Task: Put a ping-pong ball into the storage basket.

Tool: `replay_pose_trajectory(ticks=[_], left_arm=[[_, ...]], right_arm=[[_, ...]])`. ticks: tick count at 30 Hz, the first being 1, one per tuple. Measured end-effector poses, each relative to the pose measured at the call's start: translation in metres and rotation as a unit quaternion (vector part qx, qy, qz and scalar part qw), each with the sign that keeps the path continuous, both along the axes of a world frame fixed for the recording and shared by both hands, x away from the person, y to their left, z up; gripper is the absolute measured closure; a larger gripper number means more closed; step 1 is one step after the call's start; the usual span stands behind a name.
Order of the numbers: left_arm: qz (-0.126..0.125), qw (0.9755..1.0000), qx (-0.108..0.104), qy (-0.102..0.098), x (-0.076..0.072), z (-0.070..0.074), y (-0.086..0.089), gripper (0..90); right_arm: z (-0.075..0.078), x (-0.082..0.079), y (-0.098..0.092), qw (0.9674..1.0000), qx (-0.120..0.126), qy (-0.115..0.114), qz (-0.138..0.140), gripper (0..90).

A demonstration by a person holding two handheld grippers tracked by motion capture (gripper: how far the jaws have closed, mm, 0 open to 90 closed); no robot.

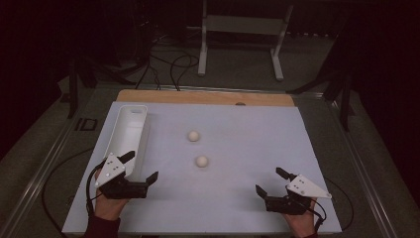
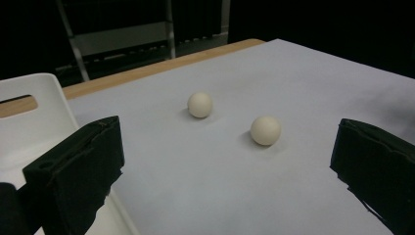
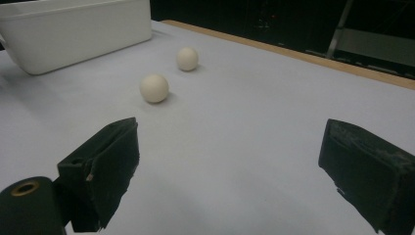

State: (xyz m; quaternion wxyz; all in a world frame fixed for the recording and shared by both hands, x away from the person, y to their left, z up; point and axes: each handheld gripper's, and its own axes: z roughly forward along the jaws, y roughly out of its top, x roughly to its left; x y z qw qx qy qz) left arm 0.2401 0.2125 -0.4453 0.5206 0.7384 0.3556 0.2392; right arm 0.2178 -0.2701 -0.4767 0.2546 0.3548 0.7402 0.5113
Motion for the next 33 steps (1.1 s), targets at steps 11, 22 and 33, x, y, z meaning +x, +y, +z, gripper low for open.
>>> replay_pose_trajectory(ticks=[11, 22, 33], left_arm=[[-0.019, 0.9995, 0.005, 0.024, 0.01, 0.011, -0.014, 0.0], [-0.018, 0.9982, 0.037, 0.042, 0.023, 0.017, -0.029, 0.0], [-0.032, 0.9968, 0.059, 0.044, 0.033, 0.019, -0.04, 0.0]], right_arm=[[0.001, 0.0, -0.005, 0.9999, 0.014, 0.001, -0.007, 7.9], [0.0, 0.0, -0.003, 0.9999, 0.01, 0.002, -0.003, 7.8], [0.0, 0.0, -0.003, 0.9999, 0.009, 0.002, -0.004, 7.9]])
